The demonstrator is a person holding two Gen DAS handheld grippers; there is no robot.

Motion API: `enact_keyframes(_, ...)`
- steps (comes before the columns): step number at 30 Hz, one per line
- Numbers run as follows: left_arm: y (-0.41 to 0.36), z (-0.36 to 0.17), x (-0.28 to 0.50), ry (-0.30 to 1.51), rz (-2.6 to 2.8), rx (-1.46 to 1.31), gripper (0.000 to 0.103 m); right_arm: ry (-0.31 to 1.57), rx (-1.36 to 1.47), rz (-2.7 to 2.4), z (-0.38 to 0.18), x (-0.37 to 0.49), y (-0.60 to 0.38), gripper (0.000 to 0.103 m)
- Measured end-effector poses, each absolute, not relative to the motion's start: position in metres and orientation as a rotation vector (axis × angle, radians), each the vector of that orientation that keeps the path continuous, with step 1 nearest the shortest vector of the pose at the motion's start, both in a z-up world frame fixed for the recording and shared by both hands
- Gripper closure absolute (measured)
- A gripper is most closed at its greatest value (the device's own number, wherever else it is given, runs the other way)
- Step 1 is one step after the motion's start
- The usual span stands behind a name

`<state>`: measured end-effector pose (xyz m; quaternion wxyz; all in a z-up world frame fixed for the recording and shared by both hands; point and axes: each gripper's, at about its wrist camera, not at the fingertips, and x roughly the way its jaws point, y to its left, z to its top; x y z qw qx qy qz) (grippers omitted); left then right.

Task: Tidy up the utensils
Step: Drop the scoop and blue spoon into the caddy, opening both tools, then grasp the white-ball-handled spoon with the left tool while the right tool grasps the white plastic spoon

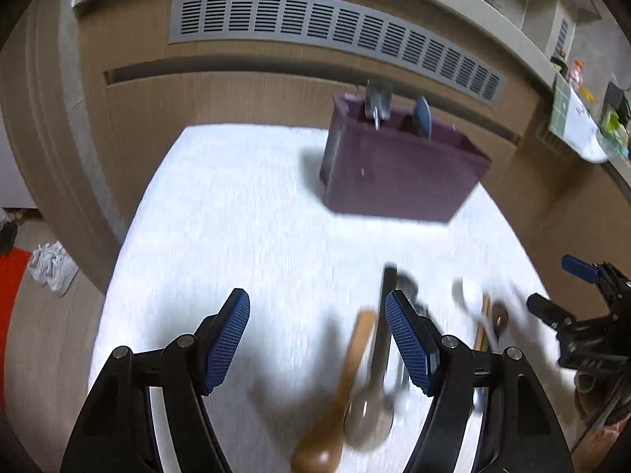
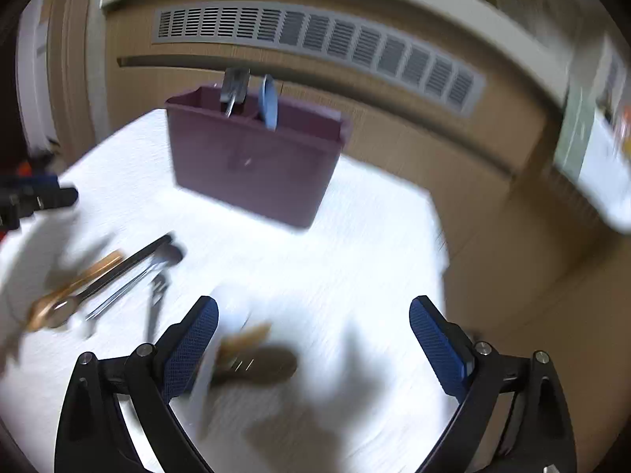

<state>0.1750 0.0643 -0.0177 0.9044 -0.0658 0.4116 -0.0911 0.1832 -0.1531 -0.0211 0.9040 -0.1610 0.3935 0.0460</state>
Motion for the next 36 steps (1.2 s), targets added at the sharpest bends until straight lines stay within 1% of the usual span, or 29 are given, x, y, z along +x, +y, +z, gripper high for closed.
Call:
enact_keyframes(1, 0.065, -0.022, 0.168, 0.854, -0.188, -0.128, 0.03, 0.834, -0.285, 0.106, -0.024, 0.176, -0.159, 0.01)
enact_keyframes(2, 0.065, -0.025, 0.163, 0.862, -0.19, -0.124, 0.03, 0.855, -0.247, 0.112, -0.028, 0.17, -0.163, 0.015)
enact_keyframes(3, 0.066, -0.029, 0.16, 0.872, -0.191, -0.126, 0.029, 0.882, -0.225, 0.121, -0.032, 0.165, -0.165, 0.034)
enact_keyframes(4, 0.067, -0.032, 0.156, 0.883, -0.195, -0.136, 0.029, 0.909, -0.212, 0.131, -0.037, 0.163, -0.165, 0.057)
enact_keyframes(5, 0.068, -0.035, 0.154, 0.895, -0.202, -0.148, 0.029, 0.964, -0.183, 0.156, -0.044, 0.162, -0.165, 0.063)
enact_keyframes(6, 0.069, -0.037, 0.153, 0.903, -0.208, -0.156, 0.029, 0.995, -0.154, 0.177, -0.05, 0.16, -0.165, 0.066)
enact_keyframes(10, 0.069, -0.042, 0.149, 0.916, -0.218, -0.16, 0.028, 1.064, -0.076, 0.211, -0.063, 0.168, -0.159, 0.066)
enact_keyframes(13, 0.068, -0.044, 0.149, 0.923, -0.231, -0.159, 0.023, 1.075, -0.036, 0.257, -0.066, 0.173, -0.147, 0.065)
enact_keyframes(20, 0.078, -0.043, 0.15, 0.919, -0.217, -0.167, 0.023, 0.958, -0.231, 0.271, -0.053, 0.199, -0.1, 0.065)
enact_keyframes(26, 0.086, -0.047, 0.147, 0.924, -0.233, -0.168, 0.023, 1.021, -0.244, 0.189, -0.066, 0.217, -0.107, 0.064)
enact_keyframes(27, 0.084, -0.047, 0.144, 0.924, -0.252, -0.16, 0.023, 1.036, -0.238, 0.19, -0.069, 0.217, -0.109, 0.077)
enact_keyframes(28, 0.082, -0.047, 0.142, 0.925, -0.274, -0.15, 0.023, 1.047, -0.226, 0.189, -0.071, 0.216, -0.111, 0.097)
enact_keyframes(32, 0.069, -0.047, 0.133, 0.93, -0.331, -0.112, 0.023, 1.018, -0.177, 0.221, -0.057, 0.202, -0.124, 0.096)
enact_keyframes(34, 0.064, -0.044, 0.128, 0.917, -0.351, -0.097, 0.026, 0.991, -0.168, 0.22, -0.047, 0.194, -0.13, 0.096)
enact_keyframes(35, 0.059, -0.042, 0.124, 0.9, -0.368, -0.093, 0.034, 0.978, -0.155, 0.231, -0.04, 0.188, -0.135, 0.096)
enact_keyframes(36, 0.056, -0.042, 0.121, 0.897, -0.386, -0.091, 0.049, 0.969, -0.147, 0.236, -0.036, 0.185, -0.137, 0.096)
